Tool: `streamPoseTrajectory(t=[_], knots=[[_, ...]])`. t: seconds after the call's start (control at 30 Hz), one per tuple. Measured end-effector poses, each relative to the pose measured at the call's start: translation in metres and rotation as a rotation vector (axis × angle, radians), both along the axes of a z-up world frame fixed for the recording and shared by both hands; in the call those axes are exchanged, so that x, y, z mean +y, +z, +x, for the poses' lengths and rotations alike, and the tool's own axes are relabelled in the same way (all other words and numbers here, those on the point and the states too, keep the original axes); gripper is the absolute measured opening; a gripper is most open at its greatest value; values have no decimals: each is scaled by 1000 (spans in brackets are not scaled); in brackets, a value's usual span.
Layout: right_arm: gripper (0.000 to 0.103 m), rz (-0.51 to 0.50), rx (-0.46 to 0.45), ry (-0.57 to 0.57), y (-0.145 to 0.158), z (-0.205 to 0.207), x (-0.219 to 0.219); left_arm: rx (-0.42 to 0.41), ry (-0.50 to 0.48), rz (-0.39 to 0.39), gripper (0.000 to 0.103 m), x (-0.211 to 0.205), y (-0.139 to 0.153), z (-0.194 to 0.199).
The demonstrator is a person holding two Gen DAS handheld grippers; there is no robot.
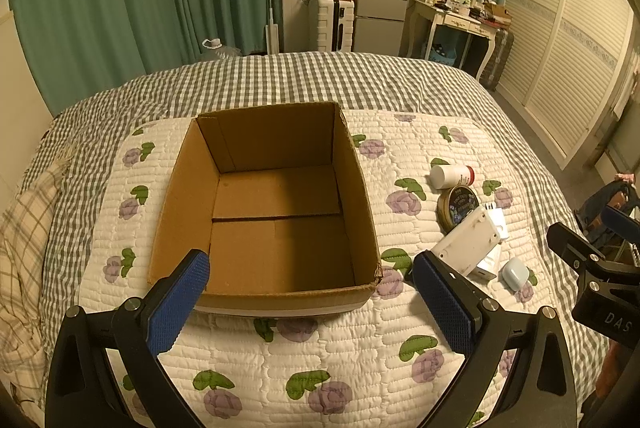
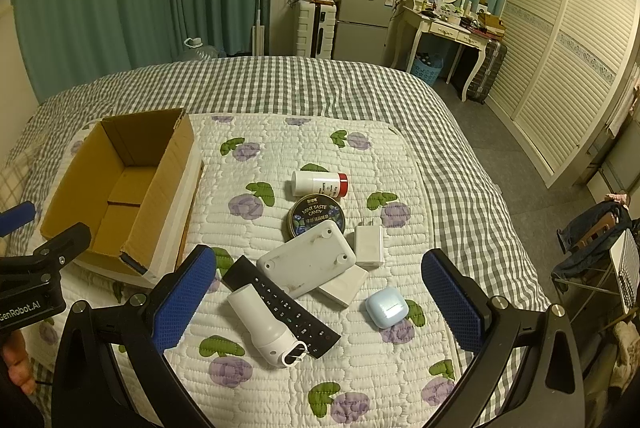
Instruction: Organize rigid objects
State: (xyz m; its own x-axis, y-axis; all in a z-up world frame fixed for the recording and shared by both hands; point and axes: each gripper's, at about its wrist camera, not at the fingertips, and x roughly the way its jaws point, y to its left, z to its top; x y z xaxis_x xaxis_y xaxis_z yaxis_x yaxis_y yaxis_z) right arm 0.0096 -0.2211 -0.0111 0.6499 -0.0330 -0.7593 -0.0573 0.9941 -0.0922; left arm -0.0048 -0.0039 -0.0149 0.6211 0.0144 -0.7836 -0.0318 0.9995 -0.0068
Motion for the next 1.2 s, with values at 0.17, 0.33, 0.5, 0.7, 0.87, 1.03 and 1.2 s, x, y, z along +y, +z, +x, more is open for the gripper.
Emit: streamPoseTrajectory(t=[0.17, 0.33, 0.5, 0.7, 0.87, 1.03, 1.2], knots=[[103, 0, -3, 0, 1, 0, -1, 8, 4, 11, 103, 4, 8, 3], [103, 6, -1, -9, 4, 1, -6, 15, 21, 26, 103, 14, 17, 3], [103, 10, -1, -14, 6, 0, -9, 3, 22, 33, 103, 21, 28, 1], [103, 8, -21, -9, 13, -2, -11, 4, -46, 72, 103, 28, 35, 3], [103, -6, 5, -4, 7, -2, -12, 93, -198, 185, 103, 35, 9, 9], [103, -20, 17, 3, 4, -1, -10, 158, -348, 255, 101, 30, -29, 8], [103, -37, 35, 10, -2, 2, -6, 157, -490, 309, 87, 14, -59, 11]])
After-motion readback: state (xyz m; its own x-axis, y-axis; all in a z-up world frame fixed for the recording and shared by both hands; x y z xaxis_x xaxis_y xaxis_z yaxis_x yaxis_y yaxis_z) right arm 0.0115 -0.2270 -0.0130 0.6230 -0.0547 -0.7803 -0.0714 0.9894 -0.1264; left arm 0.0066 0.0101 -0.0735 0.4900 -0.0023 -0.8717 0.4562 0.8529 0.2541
